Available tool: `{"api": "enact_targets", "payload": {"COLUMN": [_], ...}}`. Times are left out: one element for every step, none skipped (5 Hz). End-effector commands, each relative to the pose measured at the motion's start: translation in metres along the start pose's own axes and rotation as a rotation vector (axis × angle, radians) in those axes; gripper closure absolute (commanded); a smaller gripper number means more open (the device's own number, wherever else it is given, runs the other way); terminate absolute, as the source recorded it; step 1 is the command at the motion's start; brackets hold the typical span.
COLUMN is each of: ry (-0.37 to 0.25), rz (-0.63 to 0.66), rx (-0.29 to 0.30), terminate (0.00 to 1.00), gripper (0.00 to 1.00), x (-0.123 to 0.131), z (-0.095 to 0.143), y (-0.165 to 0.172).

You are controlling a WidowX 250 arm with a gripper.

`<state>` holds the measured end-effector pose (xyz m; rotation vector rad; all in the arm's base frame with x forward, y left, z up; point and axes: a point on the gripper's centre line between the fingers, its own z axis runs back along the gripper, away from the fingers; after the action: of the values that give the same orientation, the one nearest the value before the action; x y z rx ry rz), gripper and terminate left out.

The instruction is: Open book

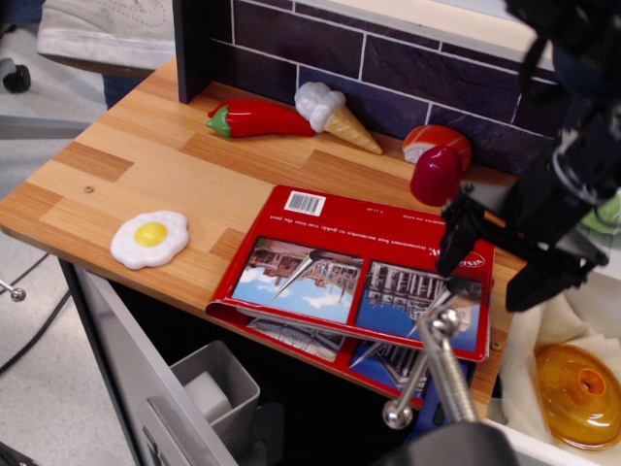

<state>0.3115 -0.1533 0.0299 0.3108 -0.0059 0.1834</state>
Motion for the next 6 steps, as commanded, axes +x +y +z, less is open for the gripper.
{"api": "enact_targets", "payload": {"ry": [-0.029, -0.047, -0.040, -0.046, -0.051, -0.075], "rz": [0.039, 0.039, 0.049, 0.054, 0.054, 0.023], "rx": [0.028, 0.066, 0.124, 0.149, 0.170, 0.170], "terminate": [0.00, 0.00, 0.00, 0.00, 0.00, 0.00], "gripper": [0.00, 0.00, 0.00, 0.00, 0.00, 0.00], "x": [0.012, 0.016, 0.029, 0.028, 0.015, -0.001], "z": [0.005, 0.014, 0.024, 0.039, 0.047, 0.055], "y": [0.007, 0.028, 0.056, 0.096, 0.140, 0.178]}}
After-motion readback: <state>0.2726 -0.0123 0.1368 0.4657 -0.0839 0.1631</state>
